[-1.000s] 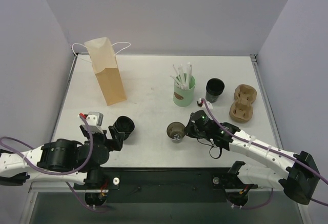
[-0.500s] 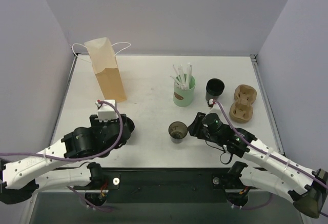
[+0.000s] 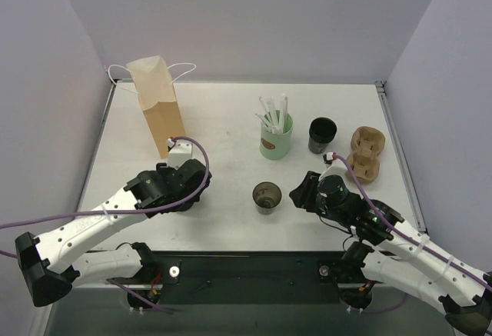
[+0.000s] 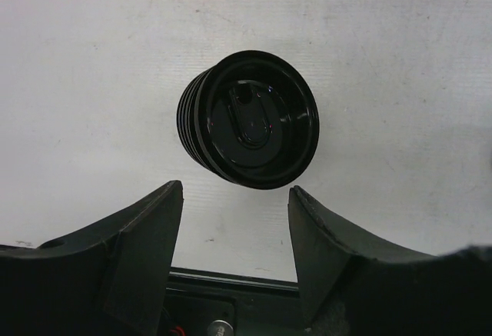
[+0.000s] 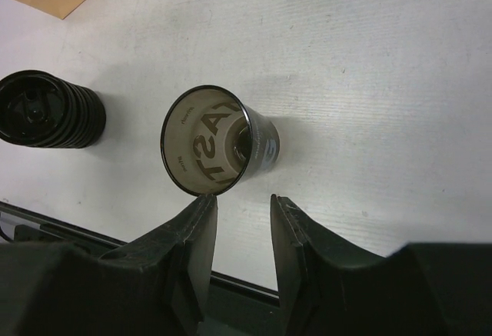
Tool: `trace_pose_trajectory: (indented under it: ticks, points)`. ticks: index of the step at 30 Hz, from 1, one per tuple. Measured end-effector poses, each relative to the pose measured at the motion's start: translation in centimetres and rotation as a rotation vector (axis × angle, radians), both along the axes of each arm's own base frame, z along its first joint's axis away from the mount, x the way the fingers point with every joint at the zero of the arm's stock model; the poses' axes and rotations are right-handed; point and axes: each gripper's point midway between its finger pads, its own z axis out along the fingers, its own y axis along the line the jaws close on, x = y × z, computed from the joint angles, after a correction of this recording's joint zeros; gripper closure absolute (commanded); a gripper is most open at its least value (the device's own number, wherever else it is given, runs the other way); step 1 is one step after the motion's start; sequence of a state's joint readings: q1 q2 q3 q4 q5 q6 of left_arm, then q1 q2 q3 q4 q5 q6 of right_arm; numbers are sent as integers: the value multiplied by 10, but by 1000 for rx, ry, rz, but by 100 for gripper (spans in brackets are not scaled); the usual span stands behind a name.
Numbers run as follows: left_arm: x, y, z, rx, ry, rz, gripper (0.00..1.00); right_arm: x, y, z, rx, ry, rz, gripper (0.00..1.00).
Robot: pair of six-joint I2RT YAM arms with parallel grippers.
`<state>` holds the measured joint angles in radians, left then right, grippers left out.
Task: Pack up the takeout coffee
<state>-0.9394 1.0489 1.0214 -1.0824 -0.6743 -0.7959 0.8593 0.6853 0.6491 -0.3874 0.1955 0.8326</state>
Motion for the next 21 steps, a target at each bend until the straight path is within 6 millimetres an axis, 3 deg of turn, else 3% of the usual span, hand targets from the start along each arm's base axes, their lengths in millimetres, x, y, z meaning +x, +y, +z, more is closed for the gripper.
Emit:
trace_pose_trajectory:
  ticks: [6,21]
  points:
    - [7,4,-14,68,45,29,34,0,0,-4,-25,7,9,67]
    - [23,13,-25,129,72,56,37,-3,3,-12,-38,22,36,69]
